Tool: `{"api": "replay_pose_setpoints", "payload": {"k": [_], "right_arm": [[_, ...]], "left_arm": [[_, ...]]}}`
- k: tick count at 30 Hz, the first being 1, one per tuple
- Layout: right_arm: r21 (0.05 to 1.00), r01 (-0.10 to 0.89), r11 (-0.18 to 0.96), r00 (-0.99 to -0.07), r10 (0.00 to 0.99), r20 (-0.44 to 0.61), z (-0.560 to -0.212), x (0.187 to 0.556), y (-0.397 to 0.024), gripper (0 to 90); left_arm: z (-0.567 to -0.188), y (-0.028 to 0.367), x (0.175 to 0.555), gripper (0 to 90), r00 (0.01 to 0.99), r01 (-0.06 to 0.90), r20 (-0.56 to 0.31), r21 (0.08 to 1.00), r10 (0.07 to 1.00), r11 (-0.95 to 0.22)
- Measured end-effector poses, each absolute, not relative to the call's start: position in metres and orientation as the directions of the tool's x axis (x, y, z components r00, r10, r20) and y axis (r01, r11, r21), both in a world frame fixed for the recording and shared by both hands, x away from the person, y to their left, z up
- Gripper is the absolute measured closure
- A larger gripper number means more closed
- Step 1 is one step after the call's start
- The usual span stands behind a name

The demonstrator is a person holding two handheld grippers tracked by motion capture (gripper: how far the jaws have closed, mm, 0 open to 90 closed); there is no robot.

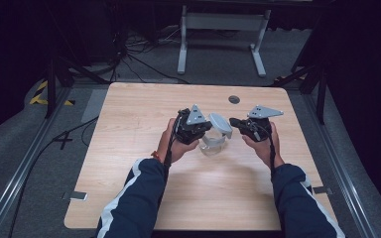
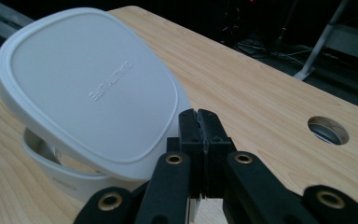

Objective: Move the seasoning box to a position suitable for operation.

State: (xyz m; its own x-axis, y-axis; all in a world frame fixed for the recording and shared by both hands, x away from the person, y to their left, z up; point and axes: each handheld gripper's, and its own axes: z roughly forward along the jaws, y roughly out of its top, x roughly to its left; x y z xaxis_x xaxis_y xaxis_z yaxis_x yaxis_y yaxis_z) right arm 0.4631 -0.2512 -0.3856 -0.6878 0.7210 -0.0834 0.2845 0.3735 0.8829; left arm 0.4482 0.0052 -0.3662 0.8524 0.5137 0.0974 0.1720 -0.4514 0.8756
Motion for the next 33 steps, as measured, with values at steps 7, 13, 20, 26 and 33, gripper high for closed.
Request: {"api": "replay_pose_setpoints", "payload": {"k": [7,13,20,26,33], "right_arm": [[0.874,0.291,0.388,-0.692,0.716,-0.087,-0.389,0.458,-0.264,89.7],[0.860,0.297,0.415,-0.724,0.685,-0.080,-0.397,0.451,-0.271,89.8],[0.836,0.295,0.463,-0.761,0.643,-0.087,-0.407,0.445,-0.267,89.8],[0.826,0.305,0.473,-0.770,0.633,-0.078,-0.414,0.444,-0.264,89.9],[0.820,0.312,0.480,-0.772,0.631,-0.076,-0.421,0.446,-0.259,89.9]], "left_arm": [[-0.361,-0.005,0.453,88.6,0.858,0.155,0.116,0.870,0.500,-0.467],[-0.356,-0.017,0.457,88.3,0.860,0.138,0.136,0.866,0.492,-0.481],[-0.353,-0.024,0.465,87.8,0.854,0.152,0.123,0.870,0.505,-0.469],[-0.351,-0.028,0.469,87.5,0.850,0.153,0.131,0.866,0.510,-0.476],[-0.352,-0.035,0.475,86.2,0.848,0.158,0.137,0.857,0.513,-0.490]]}}
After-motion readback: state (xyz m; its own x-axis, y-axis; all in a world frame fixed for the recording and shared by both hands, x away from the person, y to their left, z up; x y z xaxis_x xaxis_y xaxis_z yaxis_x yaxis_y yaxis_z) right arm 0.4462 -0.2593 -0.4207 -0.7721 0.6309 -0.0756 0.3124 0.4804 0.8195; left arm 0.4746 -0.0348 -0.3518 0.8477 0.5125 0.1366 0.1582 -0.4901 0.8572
